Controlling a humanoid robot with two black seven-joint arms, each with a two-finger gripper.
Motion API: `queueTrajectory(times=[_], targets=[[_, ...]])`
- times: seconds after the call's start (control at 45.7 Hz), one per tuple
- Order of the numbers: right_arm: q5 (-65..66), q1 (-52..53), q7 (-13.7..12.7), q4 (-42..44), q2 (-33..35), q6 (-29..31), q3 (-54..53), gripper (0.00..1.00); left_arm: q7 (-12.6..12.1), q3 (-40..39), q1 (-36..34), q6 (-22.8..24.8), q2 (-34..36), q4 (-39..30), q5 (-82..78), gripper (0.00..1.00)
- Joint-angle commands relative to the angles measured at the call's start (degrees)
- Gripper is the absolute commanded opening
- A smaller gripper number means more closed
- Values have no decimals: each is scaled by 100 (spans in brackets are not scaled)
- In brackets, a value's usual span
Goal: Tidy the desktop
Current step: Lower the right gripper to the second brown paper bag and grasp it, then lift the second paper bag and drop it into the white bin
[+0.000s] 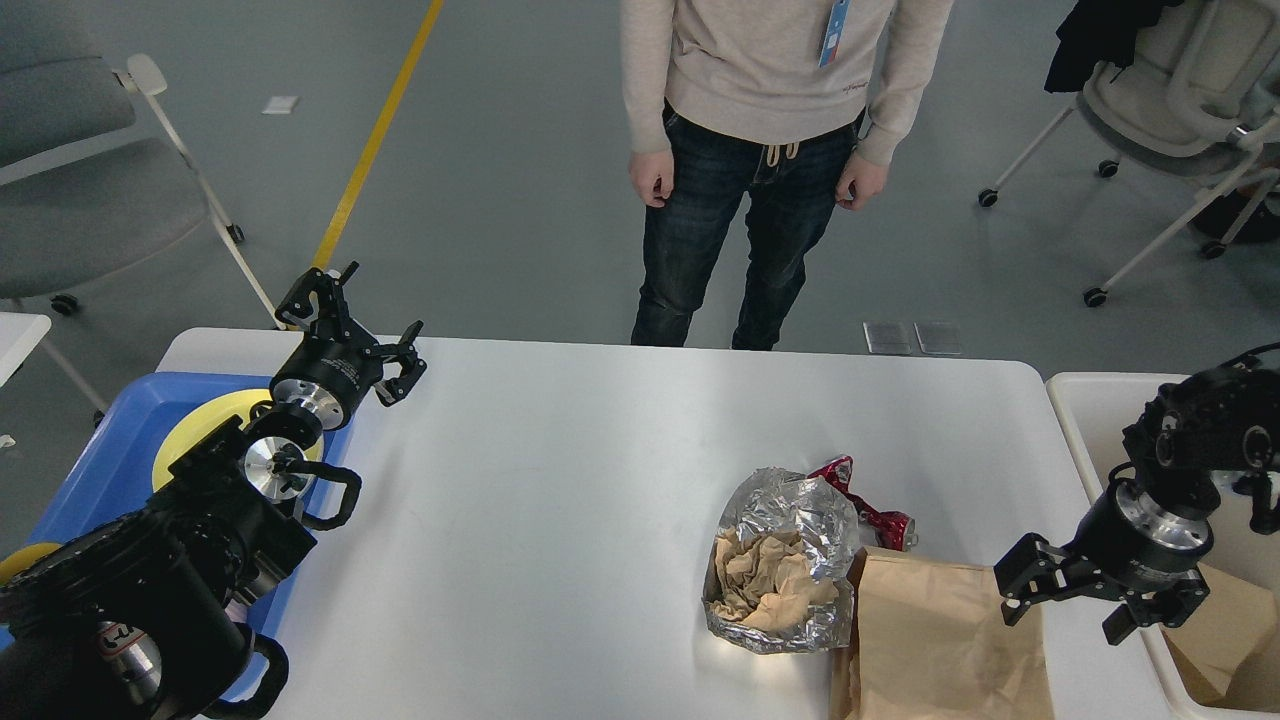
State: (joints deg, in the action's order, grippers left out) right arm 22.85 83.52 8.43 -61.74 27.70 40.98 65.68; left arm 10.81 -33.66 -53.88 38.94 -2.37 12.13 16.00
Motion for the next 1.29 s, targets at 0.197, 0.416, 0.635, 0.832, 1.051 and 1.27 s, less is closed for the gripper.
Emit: queueTrajectory(times=[0.197, 0.416, 0.635, 0.832, 1.051, 1.27], targets=[[-9, -863, 0, 487, -11, -28, -477, 100, 0, 0, 0, 0, 0, 0, 0, 96], [-53, -1180, 0, 707, -19, -116, -600, 68, 0, 0, 0, 0, 0, 0, 0, 96], [-9, -1399, 27, 786, 33, -617, -732, 17, 0, 0, 0, 0, 0, 0, 0, 96], [245, -1382, 36, 769, 51, -626, -688, 0, 0, 0, 0, 0, 0, 0, 0, 96], [580, -1224, 79, 672, 393, -617, -715, 0, 0, 0, 0, 0, 0, 9, 0, 96], [1098, -855, 106, 514, 719, -609, -732, 0, 0, 0, 0, 0, 0, 0, 0, 96]])
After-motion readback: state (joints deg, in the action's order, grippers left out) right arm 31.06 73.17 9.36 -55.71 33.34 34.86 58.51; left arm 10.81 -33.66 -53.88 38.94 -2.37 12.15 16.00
